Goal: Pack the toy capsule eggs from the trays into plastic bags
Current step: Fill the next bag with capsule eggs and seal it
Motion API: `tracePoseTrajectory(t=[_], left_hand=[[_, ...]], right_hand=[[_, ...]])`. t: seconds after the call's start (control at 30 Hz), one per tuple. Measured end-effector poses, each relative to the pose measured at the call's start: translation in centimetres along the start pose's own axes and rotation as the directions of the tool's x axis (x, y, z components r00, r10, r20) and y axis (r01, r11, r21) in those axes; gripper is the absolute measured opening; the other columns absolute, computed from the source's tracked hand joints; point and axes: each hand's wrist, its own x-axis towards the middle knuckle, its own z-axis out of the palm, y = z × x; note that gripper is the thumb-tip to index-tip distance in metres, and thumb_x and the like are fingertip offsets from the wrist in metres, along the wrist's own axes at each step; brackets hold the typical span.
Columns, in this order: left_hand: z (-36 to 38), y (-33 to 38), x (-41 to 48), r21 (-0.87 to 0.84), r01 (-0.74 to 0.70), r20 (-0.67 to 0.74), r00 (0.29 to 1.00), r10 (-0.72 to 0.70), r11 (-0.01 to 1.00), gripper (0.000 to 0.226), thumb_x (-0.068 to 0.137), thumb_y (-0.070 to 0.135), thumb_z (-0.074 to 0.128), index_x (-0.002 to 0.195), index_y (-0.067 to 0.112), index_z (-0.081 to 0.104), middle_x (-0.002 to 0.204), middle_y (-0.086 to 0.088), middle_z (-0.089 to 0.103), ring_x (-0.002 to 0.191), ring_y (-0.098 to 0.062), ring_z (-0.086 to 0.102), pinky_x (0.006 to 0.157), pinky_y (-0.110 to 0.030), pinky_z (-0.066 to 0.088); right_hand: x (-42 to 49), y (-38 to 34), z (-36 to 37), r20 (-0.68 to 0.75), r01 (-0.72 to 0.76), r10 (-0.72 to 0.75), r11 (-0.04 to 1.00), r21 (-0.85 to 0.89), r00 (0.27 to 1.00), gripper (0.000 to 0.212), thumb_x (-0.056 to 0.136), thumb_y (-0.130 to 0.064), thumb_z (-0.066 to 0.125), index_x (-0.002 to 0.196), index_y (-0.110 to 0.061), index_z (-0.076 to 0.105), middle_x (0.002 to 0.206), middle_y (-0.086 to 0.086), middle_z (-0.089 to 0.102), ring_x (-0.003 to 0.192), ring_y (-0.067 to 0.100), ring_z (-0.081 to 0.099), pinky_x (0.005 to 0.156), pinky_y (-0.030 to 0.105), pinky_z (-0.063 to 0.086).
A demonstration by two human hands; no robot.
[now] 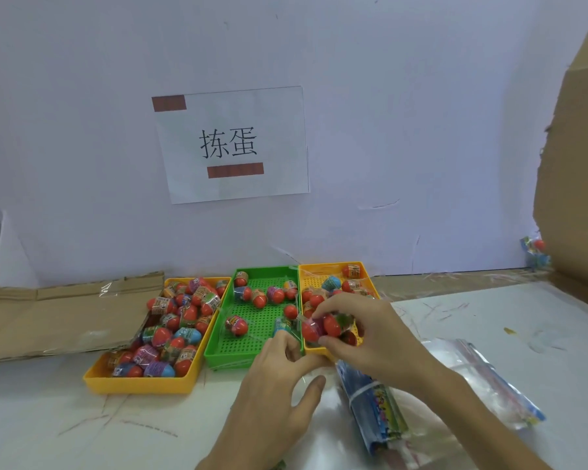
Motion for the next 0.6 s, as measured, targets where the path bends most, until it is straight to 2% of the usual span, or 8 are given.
tracePoseTrajectory(t=[0.07,0.2,0.43,0.6], left_hand=[[0.06,-0.11,0.08,0.000,0.001,0.004,1.000,-0.001,1.000,0.034,0.090,0.052,0.044,0.113,0.045,0.068,0.095,0.013,0.033,0.096,-0.003,0.038,0.077,-0.018,0.035],[0.09,-0.26,0.03,0.035,0.003,0.034,0.999,-0.004,0.999,0.037,0.090,0.053,0.043,0.117,0.047,0.068,0.096,0.011,0.034,0.095,-0.009,0.039,0.080,-0.021,0.036],[0.01,-0.19,0.12,0.068,0.034,0.084,0.996,-0.039,0.997,0.047,0.087,0.062,0.035,0.123,0.053,0.065,0.098,0.018,0.031,0.097,-0.007,0.037,0.083,-0.023,0.034],[0.12,-0.35,0.04,0.093,0.028,0.134,0.990,-0.041,0.995,0.046,0.089,0.066,0.030,0.124,0.060,0.058,0.100,0.012,0.035,0.100,-0.005,0.035,0.087,-0.025,0.035]], right_hand=[[-0.12,0.10,-0.09,0.031,-0.002,0.003,1.000,-0.026,1.000,0.029,0.084,-0.020,0.078,0.110,-0.030,0.071,0.107,-0.024,0.067,0.107,-0.001,0.062,0.091,0.019,0.048],[-0.17,-0.07,-0.20,0.078,0.001,0.004,0.998,-0.063,0.997,0.029,0.087,-0.022,0.072,0.113,-0.035,0.070,0.110,-0.025,0.065,0.107,0.001,0.061,0.091,0.027,0.052],[-0.27,-0.13,0.08,0.139,-0.034,0.042,0.997,-0.063,0.989,0.036,0.088,-0.025,0.071,0.122,-0.036,0.069,0.116,-0.025,0.066,0.111,-0.005,0.058,0.095,0.023,0.051],[-0.29,-0.02,-0.10,0.184,-0.048,0.058,0.997,-0.058,0.981,0.033,0.087,-0.024,0.070,0.118,-0.036,0.069,0.113,-0.025,0.064,0.110,-0.002,0.058,0.094,0.024,0.051]])
